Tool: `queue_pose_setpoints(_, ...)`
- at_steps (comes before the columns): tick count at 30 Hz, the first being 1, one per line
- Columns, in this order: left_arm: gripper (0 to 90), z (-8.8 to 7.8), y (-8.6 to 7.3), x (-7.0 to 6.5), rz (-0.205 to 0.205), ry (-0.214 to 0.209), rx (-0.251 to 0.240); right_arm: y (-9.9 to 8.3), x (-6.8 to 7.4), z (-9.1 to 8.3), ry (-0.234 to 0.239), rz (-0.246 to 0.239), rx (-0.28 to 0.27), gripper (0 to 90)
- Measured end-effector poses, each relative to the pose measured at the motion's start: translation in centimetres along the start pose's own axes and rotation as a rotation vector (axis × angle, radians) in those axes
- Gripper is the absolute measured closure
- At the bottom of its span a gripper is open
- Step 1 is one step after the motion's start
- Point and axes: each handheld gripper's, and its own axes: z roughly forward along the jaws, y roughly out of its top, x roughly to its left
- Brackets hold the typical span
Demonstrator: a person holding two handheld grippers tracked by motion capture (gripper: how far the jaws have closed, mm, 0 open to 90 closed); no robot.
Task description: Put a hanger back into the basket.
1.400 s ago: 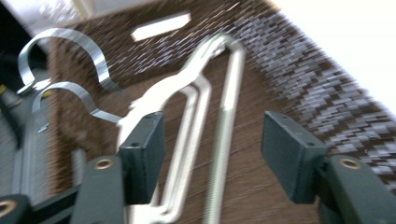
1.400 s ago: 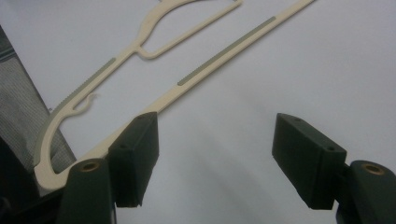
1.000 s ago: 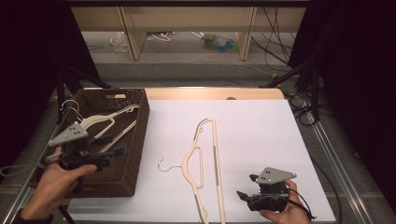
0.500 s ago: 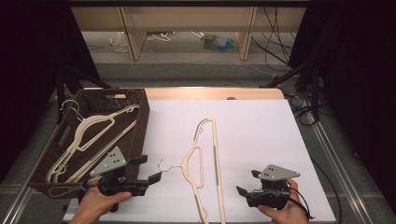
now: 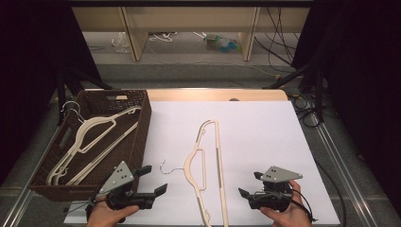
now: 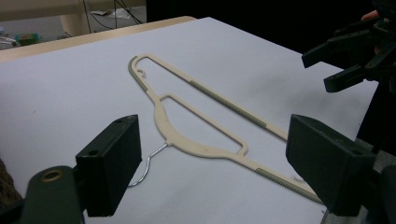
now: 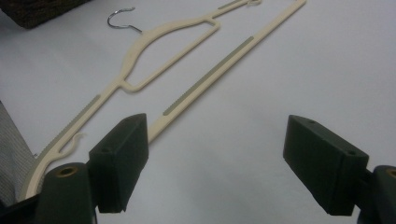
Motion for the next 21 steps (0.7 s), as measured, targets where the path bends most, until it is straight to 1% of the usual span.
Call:
queue_pose_setpoints(1,18.2,0.1,-0.2,-0.1,0.02,0.012,-0.004,0.0,0.0,0.1,0.0,-0.001,0.003,23.1)
queue_pose_setpoints(2,17.5,0.2,-0.3,-0.1,0.043,0.009,0.001,0.1,0.0,0.3,0.001,0.003,0.005,23.1)
queue_pose_setpoints(3,16.9,0.3,-0.5,-0.2,0.019,0.006,0.003,0.2,0.0,0.4,0.008,0.002,0.01,23.1)
queue_pose_setpoints(4,16.9,0.4,-0.6,-0.2,0.019,-0.007,0.0,0.2,0.0,0.5,0.007,-0.003,0.014,21.9)
queue_pose_setpoints(5,16.9,0.5,-0.7,-0.4,0.019,-0.007,0.004,0.3,0.1,0.7,0.001,0.005,0.022,20.9)
queue_pose_setpoints(6,16.9,0.5,-0.7,-0.4,0.035,-0.013,0.006,0.4,0.1,0.9,-0.003,0.004,0.026,20.9)
queue_pose_setpoints(7,16.7,0.6,-0.7,-0.5,0.036,-0.022,0.002,0.6,0.1,1.2,0.002,0.005,0.04,20.2)
queue_pose_setpoints(8,16.6,0.6,-0.8,-0.5,0.034,-0.021,-0.003,0.7,0.1,1.6,-0.001,0.005,0.057,20.0)
queue_pose_setpoints(9,16.4,0.6,-0.8,-0.5,0.038,-0.023,-0.006,0.9,0.1,1.9,-0.003,0.002,0.063,19.9)
queue_pose_setpoints(10,16.0,0.5,-0.8,-0.5,0.041,-0.026,-0.007,1.1,0.2,2.3,-0.006,0.015,0.075,19.9)
queue_pose_setpoints(11,16.1,0.5,-0.8,-0.5,0.046,-0.024,-0.008,1.3,0.2,2.6,-0.004,0.0,0.085,19.9)
queue_pose_setpoints(13,16.1,0.5,-0.9,-0.5,0.061,-0.01,-0.002,1.9,0.3,3.5,-0.004,-0.013,0.097,19.8)
queue_pose_setpoints(14,16.2,0.5,-0.9,-0.5,0.061,-0.01,-0.001,2.3,0.4,4.1,0.003,-0.011,0.109,19.8)
queue_pose_setpoints(15,16.2,0.5,-0.9,-0.5,0.054,-0.014,-0.002,2.6,0.4,4.6,0.011,-0.026,0.122,19.7)
queue_pose_setpoints(16,16.2,0.5,-1.0,-0.5,0.055,-0.015,0.0,2.8,0.5,5.3,0.002,-0.032,0.101,19.7)
queue_pose_setpoints(17,16.3,0.5,-1.0,-0.4,0.058,-0.016,0.002,3.1,0.6,5.5,0.01,-0.03,0.134,19.7)
queue_pose_setpoints(18,16.3,0.5,-1.0,-0.4,0.061,-0.015,0.003,3.3,0.8,6.2,0.004,-0.037,0.131,19.7)
queue_pose_setpoints(19,16.3,0.5,-1.1,-0.3,0.061,-0.015,0.006,3.7,0.9,6.6,0.015,-0.04,0.164,19.7)
queue_pose_setpoints(20,16.4,0.6,-1.1,-0.3,0.056,-0.012,0.011,3.9,1.0,7.3,0.021,-0.047,0.182,19.7)
queue_pose_setpoints(21,16.4,0.6,-1.2,-0.2,0.056,-0.021,0.01,4.0,1.1,7.8,0.015,-0.057,0.176,20.1)
